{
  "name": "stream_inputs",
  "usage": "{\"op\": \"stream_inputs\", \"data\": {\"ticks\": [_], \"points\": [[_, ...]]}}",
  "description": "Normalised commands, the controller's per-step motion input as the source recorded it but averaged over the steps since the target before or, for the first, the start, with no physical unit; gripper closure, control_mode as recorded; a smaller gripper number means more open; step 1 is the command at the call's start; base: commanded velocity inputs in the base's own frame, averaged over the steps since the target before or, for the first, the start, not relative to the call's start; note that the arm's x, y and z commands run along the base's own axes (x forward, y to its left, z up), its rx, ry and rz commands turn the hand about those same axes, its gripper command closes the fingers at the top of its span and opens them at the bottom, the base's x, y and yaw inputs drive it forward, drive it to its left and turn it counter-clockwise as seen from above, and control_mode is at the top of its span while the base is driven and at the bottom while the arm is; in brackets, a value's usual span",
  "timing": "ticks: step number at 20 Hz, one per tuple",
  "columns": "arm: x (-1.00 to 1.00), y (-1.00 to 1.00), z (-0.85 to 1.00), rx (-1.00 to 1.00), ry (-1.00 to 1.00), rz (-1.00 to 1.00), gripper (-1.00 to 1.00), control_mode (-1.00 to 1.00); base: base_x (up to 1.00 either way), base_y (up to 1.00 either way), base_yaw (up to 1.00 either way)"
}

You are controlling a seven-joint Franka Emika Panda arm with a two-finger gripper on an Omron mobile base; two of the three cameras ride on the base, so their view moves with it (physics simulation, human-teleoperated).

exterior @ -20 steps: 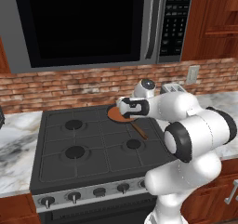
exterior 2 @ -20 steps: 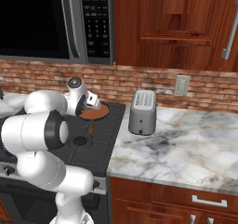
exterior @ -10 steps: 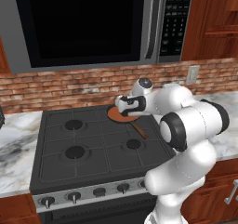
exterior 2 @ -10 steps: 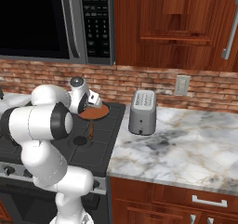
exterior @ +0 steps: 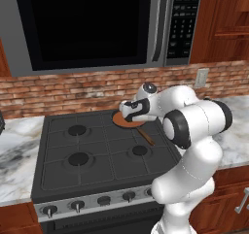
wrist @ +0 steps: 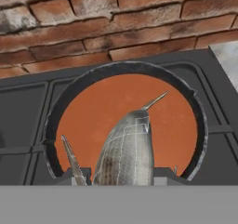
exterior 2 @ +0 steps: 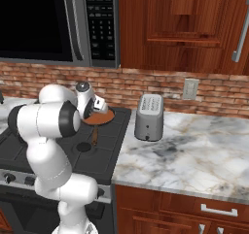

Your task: Retrieve the fish from the fridge and place it on the saucepan with marinade on the stove.

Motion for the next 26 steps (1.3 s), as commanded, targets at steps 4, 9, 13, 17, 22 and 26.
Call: {"op": "stream_inputs", "data": {"ticks": [4,9,13,17,22,26], "points": [[0.2,0.01,-0.14,0.0,0.0,0.0,1.0,-1.0,0.0,0.0,0.0],[0.17,0.02,-0.12,0.0,0.0,0.0,1.0,-1.0,0.0,0.0,0.0],[0.12,0.01,-0.09,0.0,0.0,0.0,1.0,-1.0,0.0,0.0,0.0],[0.02,0.0,-0.01,0.0,0.0,0.0,1.0,-1.0,0.0,0.0,0.0],[0.02,0.0,-0.03,0.0,0.0,0.0,1.0,-1.0,0.0,0.0,0.0],[0.06,0.0,-0.07,0.0,0.0,0.0,1.0,-1.0,0.0,0.0,0.0]]}}
